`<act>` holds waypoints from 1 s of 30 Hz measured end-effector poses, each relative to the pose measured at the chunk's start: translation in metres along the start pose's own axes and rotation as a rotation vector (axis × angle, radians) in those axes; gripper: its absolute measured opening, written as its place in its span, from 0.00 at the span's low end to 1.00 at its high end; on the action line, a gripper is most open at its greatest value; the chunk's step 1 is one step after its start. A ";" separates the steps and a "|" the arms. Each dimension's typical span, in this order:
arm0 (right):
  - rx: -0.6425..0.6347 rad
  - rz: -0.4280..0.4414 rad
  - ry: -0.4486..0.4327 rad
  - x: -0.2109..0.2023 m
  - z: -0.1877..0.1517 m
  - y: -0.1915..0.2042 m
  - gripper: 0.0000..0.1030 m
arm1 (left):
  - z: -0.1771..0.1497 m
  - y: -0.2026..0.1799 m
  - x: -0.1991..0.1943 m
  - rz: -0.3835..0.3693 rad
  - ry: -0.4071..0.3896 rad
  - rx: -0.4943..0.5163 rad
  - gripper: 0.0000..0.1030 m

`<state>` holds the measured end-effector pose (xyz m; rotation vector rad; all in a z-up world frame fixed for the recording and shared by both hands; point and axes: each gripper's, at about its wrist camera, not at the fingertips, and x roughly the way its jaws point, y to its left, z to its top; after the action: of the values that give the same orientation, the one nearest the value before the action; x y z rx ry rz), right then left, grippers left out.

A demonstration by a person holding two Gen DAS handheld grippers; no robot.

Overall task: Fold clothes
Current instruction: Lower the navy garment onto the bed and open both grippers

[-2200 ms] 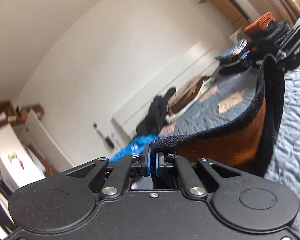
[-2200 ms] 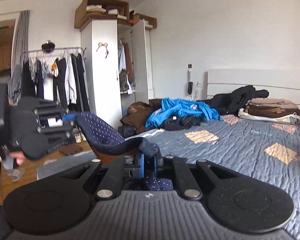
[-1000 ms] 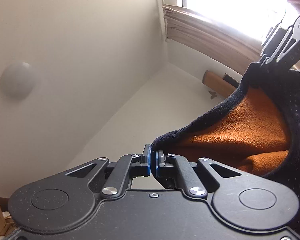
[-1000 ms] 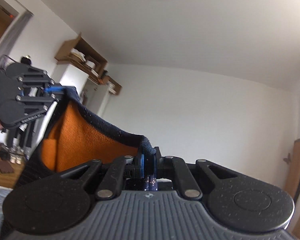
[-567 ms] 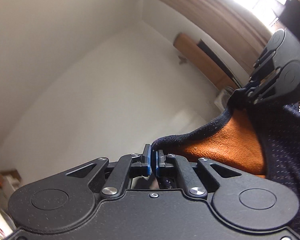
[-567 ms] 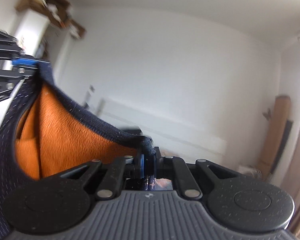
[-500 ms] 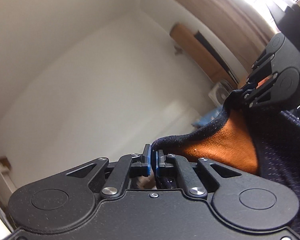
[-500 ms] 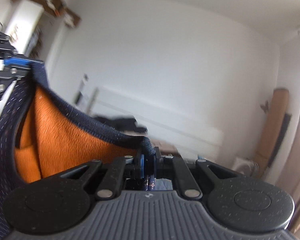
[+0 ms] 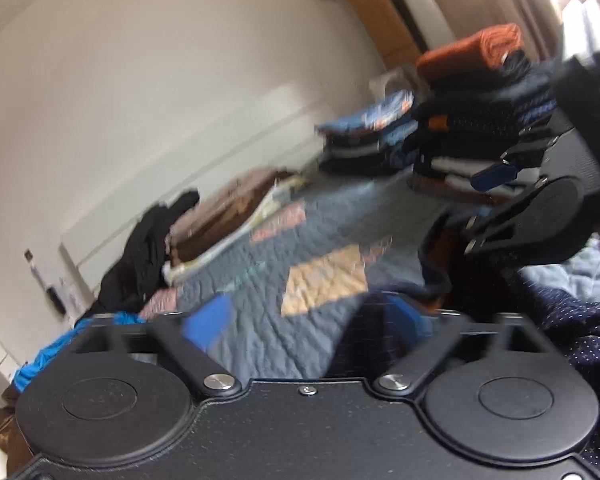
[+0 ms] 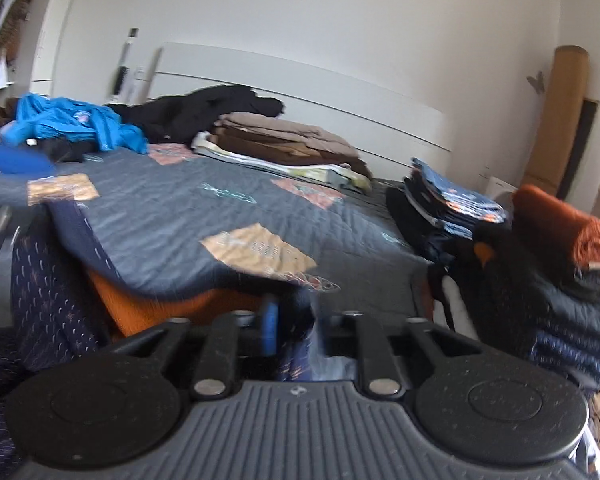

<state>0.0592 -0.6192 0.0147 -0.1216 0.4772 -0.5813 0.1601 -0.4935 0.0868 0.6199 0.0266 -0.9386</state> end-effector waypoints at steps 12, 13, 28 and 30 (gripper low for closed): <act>0.306 0.114 -0.005 -0.117 -0.026 -0.010 0.83 | -0.094 0.037 -0.108 -0.030 0.091 -0.373 0.92; 0.331 0.141 0.010 -0.127 -0.034 -0.003 0.84 | -0.106 0.034 -0.113 -0.036 0.122 -0.406 0.92; 0.342 0.197 0.193 -0.179 -0.095 0.062 0.85 | -0.165 0.008 -0.130 -0.115 0.269 -0.506 0.92; 0.337 0.211 0.207 -0.179 -0.099 0.065 0.85 | -0.177 0.011 -0.129 -0.100 0.289 -0.504 0.92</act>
<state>-0.0857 -0.4637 -0.0171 0.3101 0.5779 -0.4607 0.1328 -0.3029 -0.0177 0.2815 0.5408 -0.8869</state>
